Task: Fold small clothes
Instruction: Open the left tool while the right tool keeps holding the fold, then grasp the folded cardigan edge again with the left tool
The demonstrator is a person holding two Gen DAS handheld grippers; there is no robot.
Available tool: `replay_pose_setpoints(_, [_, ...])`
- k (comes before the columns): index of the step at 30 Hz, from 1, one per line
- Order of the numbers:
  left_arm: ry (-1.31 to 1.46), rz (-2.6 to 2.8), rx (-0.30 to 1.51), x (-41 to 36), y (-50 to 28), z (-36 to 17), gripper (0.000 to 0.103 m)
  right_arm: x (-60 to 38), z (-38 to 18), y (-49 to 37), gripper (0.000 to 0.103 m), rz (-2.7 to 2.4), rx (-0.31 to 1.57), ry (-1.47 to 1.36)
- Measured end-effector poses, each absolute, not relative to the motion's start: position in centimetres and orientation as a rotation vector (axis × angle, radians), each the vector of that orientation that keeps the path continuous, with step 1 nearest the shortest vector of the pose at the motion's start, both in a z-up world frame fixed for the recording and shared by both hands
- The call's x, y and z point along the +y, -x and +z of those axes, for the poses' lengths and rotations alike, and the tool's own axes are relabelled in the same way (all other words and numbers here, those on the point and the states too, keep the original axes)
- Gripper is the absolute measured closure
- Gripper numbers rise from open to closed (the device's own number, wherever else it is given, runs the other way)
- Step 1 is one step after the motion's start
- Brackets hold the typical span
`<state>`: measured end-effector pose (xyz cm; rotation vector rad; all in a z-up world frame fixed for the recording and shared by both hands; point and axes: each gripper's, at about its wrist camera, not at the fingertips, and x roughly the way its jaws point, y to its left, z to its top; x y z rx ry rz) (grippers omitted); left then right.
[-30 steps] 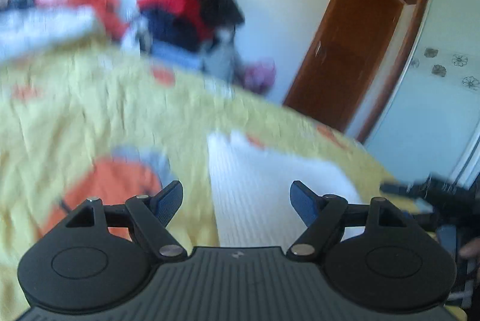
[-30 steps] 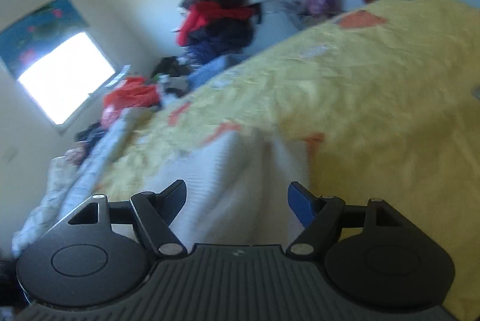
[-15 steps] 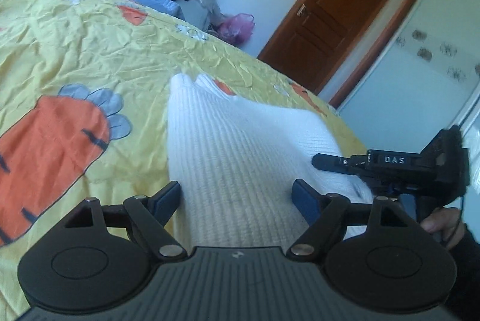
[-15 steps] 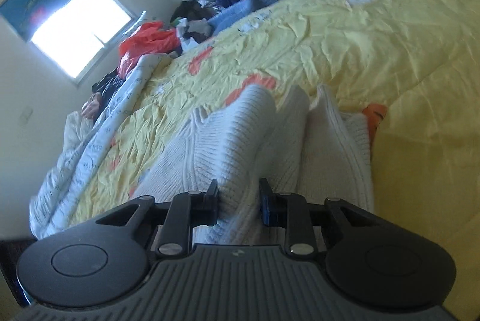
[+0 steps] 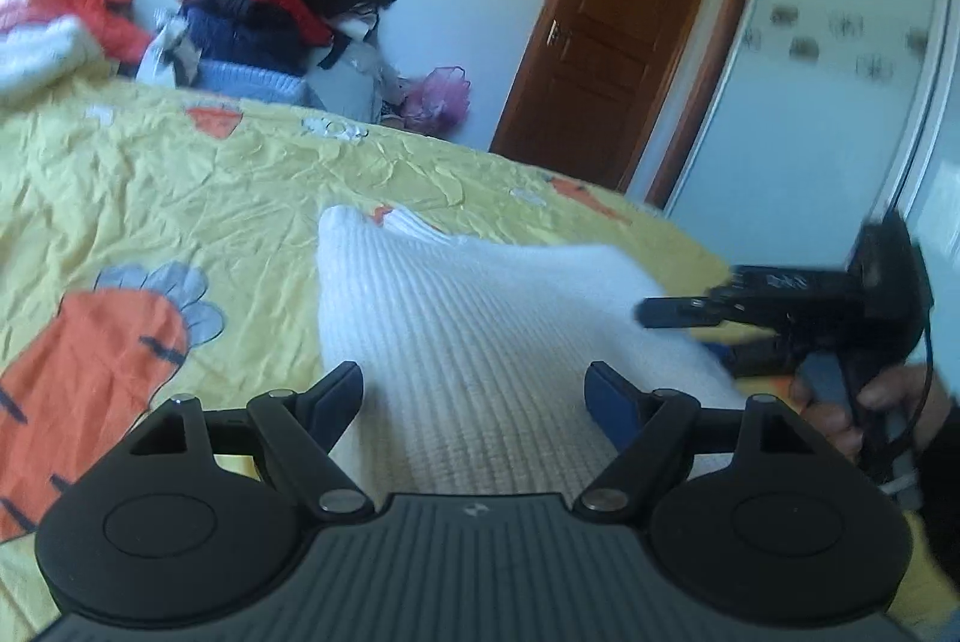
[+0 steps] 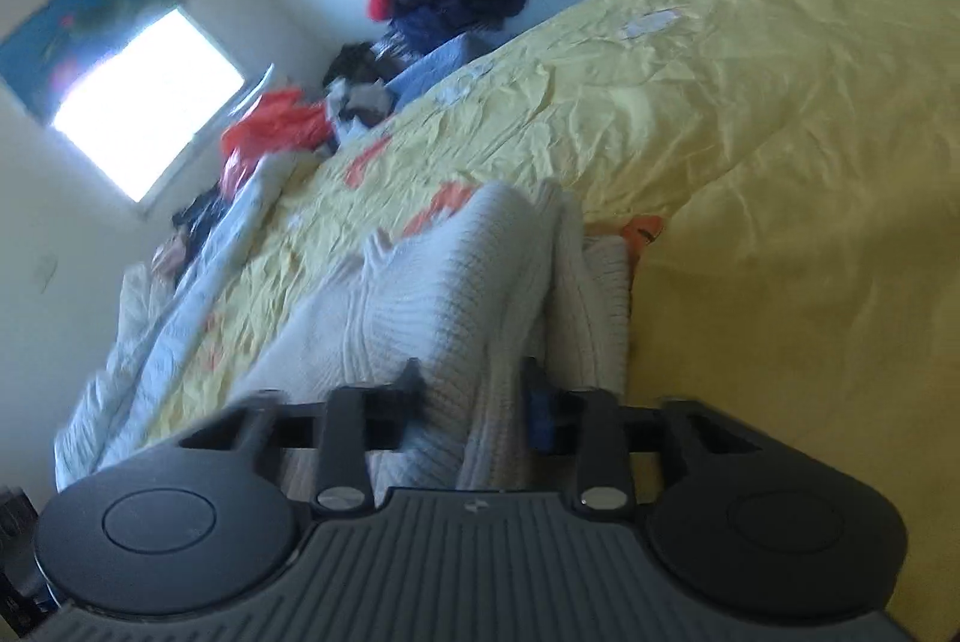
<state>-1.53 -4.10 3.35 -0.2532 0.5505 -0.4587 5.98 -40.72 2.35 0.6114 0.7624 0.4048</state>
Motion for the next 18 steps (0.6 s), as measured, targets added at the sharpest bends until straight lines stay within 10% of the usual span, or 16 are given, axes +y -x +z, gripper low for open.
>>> replay_pose_setpoints(16, [-0.085, -0.451, 0.543, -3.3, 6.7, 0.6, 0.022, -38.5, 3.4, 3.9, 0.033, 0.493, 0.854, -0.645])
replay_pose_setpoints(18, [-0.085, -0.419, 0.580, -3.9, 5.7, 0.3, 0.037, -37.6, 3.0, 3.5, 0.042, 0.488, 0.863, -0.619])
